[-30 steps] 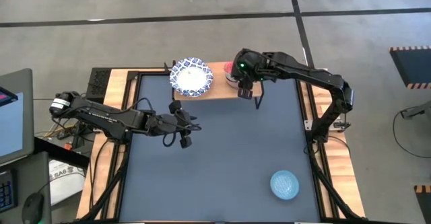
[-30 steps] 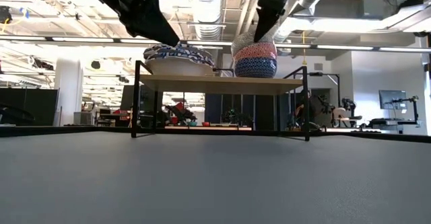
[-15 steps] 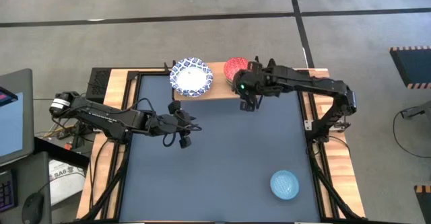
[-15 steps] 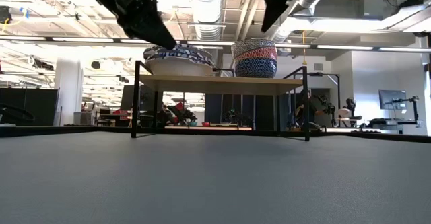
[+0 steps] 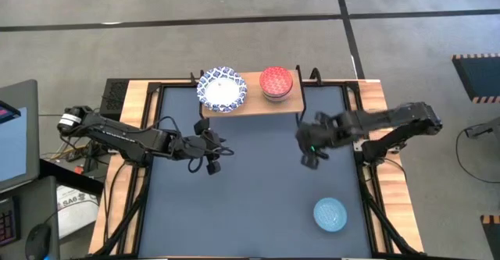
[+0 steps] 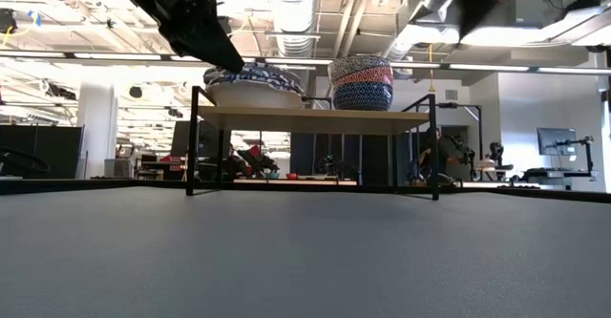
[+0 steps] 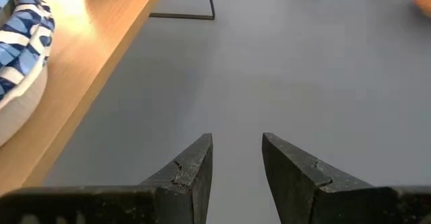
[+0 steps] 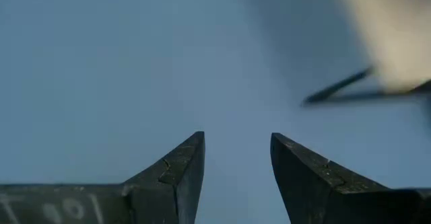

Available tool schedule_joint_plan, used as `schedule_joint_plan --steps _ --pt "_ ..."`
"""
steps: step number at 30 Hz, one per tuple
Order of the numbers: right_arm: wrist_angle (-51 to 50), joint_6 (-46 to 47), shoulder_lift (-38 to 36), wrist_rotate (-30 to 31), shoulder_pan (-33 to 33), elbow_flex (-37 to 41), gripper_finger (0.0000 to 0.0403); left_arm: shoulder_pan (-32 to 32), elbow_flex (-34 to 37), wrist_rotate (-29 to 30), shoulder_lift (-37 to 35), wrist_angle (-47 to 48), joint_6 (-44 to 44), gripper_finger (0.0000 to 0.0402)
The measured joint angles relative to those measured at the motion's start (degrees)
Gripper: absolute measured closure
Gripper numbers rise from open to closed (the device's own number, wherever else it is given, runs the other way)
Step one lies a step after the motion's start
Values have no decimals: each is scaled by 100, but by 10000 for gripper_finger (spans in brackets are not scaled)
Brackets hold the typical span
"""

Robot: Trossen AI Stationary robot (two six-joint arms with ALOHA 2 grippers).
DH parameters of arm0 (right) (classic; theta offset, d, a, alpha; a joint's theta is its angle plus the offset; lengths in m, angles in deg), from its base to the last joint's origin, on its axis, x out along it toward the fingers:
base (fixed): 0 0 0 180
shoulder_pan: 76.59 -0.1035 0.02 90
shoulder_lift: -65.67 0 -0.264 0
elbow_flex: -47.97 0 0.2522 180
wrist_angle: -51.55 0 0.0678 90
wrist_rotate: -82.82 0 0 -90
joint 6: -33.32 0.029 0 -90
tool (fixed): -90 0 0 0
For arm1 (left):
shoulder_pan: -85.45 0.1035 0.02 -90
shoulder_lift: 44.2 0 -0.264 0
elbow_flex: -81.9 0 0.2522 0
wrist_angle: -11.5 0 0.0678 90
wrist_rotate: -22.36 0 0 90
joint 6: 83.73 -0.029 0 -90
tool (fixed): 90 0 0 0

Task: Place and stack bowls onto a shelf
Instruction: Stack the light blue patterned bowl on top of the red patterned bowl on the shelf

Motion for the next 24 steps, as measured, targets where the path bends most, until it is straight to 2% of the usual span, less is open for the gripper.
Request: schedule_joint_plan --steps 7,12,18,24 --pt "156 1702 -174 -755 -1500 1292 209 -28 0 -341 0 -43 182 285" --pt "912 2414 -121 -1189 -2387 1857 209 -87 0 -343 0 -46 341 285" --pt "1619 2958 -127 -1194 -3005 2232 210 -166 0 -311 0 -48 451 285" --pt "2324 3156 -123 -1192 -3276 2662 226 -191 0 -317 0 -47 457 285"
